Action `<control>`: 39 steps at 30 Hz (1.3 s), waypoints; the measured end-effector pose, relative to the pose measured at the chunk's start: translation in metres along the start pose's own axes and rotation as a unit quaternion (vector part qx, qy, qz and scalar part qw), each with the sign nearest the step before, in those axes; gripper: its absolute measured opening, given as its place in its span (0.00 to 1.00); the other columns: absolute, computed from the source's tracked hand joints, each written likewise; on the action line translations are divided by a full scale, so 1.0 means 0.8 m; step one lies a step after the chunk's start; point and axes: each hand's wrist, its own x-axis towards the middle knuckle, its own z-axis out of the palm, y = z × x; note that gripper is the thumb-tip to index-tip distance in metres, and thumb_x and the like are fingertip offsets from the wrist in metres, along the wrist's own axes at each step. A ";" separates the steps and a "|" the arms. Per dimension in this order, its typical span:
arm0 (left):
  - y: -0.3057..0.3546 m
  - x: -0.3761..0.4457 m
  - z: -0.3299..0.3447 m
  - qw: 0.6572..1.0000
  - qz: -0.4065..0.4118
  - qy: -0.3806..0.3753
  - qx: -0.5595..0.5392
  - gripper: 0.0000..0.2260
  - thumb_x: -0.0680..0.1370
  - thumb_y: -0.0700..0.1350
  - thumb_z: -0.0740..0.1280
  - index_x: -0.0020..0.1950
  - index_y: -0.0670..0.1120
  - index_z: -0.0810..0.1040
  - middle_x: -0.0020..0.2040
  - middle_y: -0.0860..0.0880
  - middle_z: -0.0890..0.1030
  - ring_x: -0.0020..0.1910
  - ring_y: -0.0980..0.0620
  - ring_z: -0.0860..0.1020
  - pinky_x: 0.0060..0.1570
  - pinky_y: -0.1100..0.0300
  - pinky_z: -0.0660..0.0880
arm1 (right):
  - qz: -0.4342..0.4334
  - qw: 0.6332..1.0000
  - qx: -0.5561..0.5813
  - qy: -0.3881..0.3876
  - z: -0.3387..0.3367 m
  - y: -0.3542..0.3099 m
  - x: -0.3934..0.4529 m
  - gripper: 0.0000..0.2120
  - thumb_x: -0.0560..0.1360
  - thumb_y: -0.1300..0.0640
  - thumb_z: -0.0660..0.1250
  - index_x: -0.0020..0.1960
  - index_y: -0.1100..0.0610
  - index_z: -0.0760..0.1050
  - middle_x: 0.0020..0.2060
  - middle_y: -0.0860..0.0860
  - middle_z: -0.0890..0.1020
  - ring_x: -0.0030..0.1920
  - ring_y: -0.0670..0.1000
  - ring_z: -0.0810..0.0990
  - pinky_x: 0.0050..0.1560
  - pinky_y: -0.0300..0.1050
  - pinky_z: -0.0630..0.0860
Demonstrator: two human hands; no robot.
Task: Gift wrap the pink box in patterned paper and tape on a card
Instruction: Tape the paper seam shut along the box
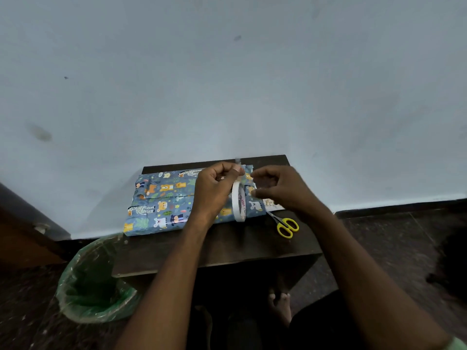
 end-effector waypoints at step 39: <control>0.013 -0.008 -0.009 0.992 -0.080 -0.054 -0.080 0.12 0.76 0.34 0.77 0.57 0.44 0.86 0.44 0.41 0.89 0.45 0.50 0.87 0.55 0.59 0.81 | 0.013 0.987 -0.156 0.043 0.022 -0.022 -0.007 0.10 0.67 0.64 0.78 0.45 0.52 0.87 0.33 0.43 0.85 0.37 0.38 0.82 0.41 0.36 0.75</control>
